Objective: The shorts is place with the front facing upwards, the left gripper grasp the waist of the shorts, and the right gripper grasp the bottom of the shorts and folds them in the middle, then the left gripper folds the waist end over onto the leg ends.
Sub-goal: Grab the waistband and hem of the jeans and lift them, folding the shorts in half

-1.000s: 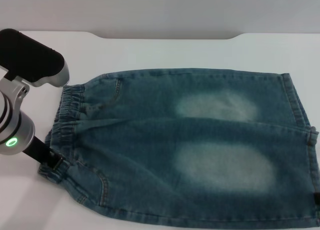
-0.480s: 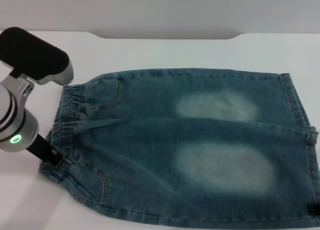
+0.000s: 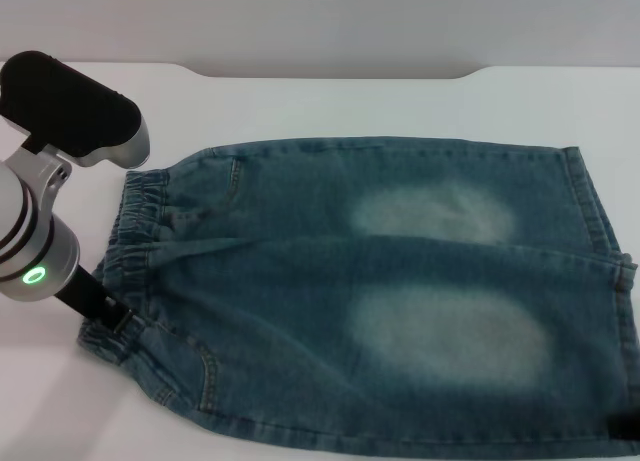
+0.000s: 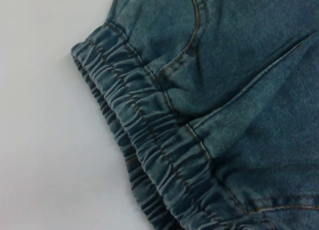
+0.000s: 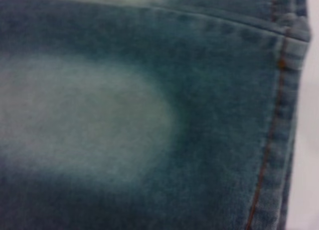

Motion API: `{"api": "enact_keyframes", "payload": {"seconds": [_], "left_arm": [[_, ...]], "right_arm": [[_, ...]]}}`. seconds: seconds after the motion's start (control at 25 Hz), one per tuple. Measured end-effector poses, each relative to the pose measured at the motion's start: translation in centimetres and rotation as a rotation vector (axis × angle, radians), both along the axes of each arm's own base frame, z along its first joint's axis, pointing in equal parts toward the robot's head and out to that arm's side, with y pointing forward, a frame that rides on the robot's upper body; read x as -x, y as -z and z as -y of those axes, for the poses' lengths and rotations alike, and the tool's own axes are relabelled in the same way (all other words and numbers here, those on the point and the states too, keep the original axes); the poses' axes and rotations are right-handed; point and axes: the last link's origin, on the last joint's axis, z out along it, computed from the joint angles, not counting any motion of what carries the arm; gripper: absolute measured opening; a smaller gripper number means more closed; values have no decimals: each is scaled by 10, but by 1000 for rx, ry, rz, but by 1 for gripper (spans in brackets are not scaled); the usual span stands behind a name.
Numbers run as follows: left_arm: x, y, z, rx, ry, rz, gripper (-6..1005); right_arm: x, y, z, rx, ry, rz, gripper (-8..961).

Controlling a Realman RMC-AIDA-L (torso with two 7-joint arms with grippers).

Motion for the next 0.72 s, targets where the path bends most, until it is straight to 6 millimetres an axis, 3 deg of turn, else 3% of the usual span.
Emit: {"api": "enact_keyframes", "payload": {"seconds": [0.44, 0.64, 0.72], "left_arm": [[-1, 1, 0, 2, 4, 1, 41], [-2, 1, 0, 2, 5, 3, 41], [-2, 1, -1, 0, 7, 4, 42]], "right_arm": [[6, 8, 1, 67, -44, -13, 252], [7, 6, 0, 62, -54, -12, 37], [9, 4, -2, 56, -67, -10, 34]]}}
